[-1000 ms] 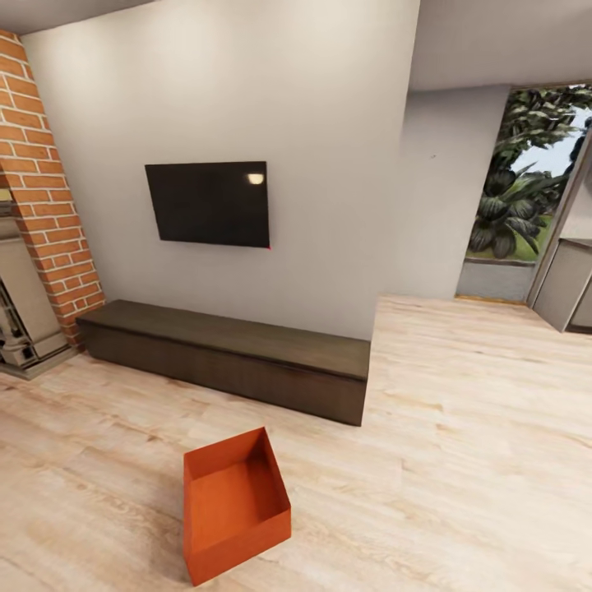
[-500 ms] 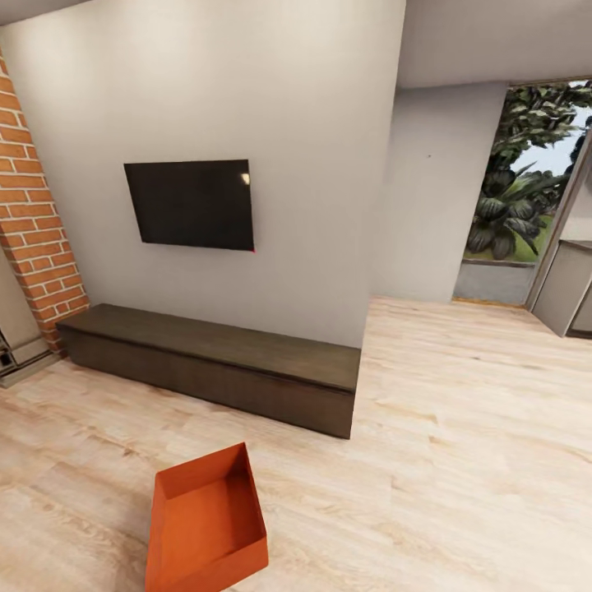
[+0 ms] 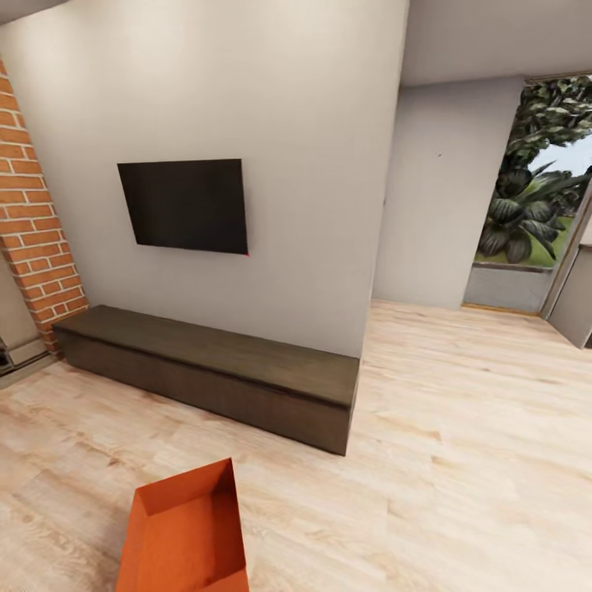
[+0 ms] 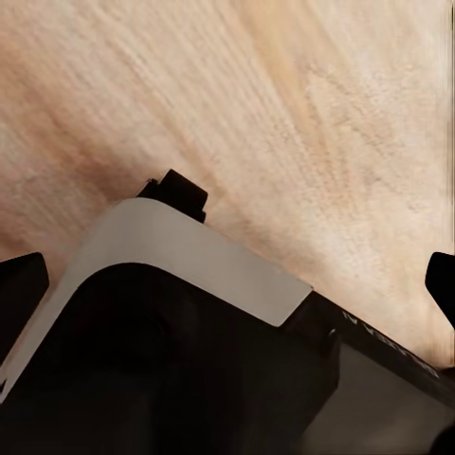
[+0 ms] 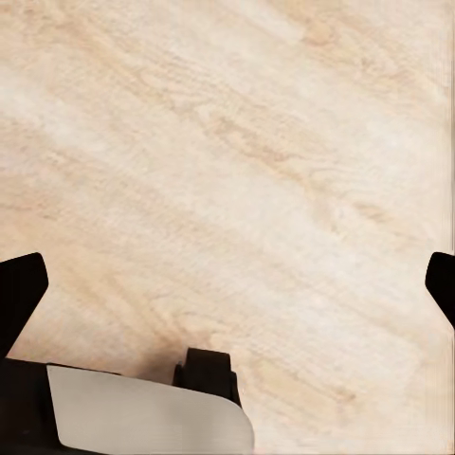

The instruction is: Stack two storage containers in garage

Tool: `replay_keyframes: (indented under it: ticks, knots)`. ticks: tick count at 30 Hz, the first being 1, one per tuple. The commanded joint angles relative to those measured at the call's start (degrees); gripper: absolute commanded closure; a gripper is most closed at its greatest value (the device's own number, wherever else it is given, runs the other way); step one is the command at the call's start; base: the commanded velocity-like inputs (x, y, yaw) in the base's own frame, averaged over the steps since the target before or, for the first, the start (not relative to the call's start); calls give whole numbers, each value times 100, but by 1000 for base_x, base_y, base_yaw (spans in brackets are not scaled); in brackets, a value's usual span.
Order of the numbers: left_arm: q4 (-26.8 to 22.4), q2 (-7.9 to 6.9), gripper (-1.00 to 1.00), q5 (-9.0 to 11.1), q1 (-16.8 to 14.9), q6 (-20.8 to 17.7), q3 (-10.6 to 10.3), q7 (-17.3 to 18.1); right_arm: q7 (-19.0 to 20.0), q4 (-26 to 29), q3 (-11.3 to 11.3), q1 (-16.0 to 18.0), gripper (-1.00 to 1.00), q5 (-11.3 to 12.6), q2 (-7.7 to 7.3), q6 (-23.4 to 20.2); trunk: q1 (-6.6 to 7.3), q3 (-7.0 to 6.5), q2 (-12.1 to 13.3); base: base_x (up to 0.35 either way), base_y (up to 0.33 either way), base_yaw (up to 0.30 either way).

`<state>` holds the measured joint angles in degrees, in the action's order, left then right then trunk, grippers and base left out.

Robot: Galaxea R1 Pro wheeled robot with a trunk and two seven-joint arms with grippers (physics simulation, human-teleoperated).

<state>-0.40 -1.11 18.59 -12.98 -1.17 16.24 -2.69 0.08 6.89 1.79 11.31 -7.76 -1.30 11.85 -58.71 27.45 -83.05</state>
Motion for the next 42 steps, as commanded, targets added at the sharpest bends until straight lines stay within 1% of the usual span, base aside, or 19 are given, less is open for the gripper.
replay_keyframes:
  ticks: [1, 7, 11, 42]
  knots:
    - [-4, -1, -100, 38, -3, -13, 3, -17, 1, -3, 14, 3, -100, -24, -2, 13, -2, 5, -3, 139, -123, 98]
    - [-4, -3, -100, 40, -3, -15, 9, -16, -4, 5, 7, 3, -100, -24, 6, 21, -2, 4, -3, 27, -23, 20]
    - [-4, -3, -100, 40, -3, -15, 4, -13, -14, -1, 6, 3, -100, -24, 6, 25, -2, -2, -3, 0, 0, 176]
    - [-7, -18, -100, 48, -3, -15, 11, -5, -17, -3, 6, 3, -100, -24, 6, 19, -2, -21, -3, 8, 5, 287]
